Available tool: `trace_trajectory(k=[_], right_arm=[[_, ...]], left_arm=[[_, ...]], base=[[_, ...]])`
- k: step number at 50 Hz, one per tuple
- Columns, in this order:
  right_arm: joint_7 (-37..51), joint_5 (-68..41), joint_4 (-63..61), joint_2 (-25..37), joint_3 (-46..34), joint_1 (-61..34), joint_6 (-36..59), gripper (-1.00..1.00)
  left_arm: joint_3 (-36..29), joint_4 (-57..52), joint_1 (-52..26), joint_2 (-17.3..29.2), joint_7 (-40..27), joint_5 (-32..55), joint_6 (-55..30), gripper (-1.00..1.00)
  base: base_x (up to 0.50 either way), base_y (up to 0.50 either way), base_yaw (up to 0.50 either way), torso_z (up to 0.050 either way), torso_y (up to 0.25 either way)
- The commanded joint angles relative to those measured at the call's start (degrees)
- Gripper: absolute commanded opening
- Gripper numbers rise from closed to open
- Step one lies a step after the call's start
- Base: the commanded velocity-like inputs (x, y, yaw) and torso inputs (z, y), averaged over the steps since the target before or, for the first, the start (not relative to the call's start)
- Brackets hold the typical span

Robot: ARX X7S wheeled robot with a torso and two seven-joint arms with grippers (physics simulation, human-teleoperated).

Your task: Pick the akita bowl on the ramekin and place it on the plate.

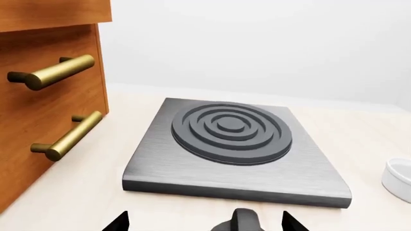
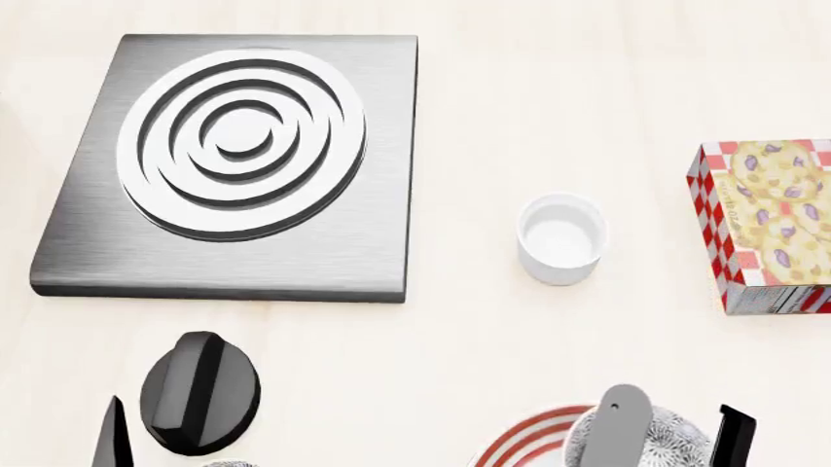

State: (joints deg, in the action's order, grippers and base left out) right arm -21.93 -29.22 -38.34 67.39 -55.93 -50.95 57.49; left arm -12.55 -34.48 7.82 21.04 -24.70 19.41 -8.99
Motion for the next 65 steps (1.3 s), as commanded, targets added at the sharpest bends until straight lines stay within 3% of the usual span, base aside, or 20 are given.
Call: trace_trajectory(k=[1,18,65], right_arm=[[1.7,0.5,0.3,-0.4,0.4,1.0,-1.7,-1.00],[1.6,-2.4,-4.3,1.3,2.0,-0.4,1.9,-1.00],[8.1,-2.4,1.1,-1.0,0.8,7.6,-5.3,-1.00]], left_arm=[[-0.1,0.3,-0.2,0.1,-0.1,0.2,0.1,1.00],[-0.2,0.1,-0.2,0.4,-0.3,0.5,0.1,1.00],[-1.2,0.4,-0.4,0.8,-0.8,0.7,0.4,1.00]], base=[[0.00,0.00,0.00,0.000,0.000],[0.00,0.00,0.00,0.000,0.000],[0.00,0.00,0.00,0.000,0.000]])
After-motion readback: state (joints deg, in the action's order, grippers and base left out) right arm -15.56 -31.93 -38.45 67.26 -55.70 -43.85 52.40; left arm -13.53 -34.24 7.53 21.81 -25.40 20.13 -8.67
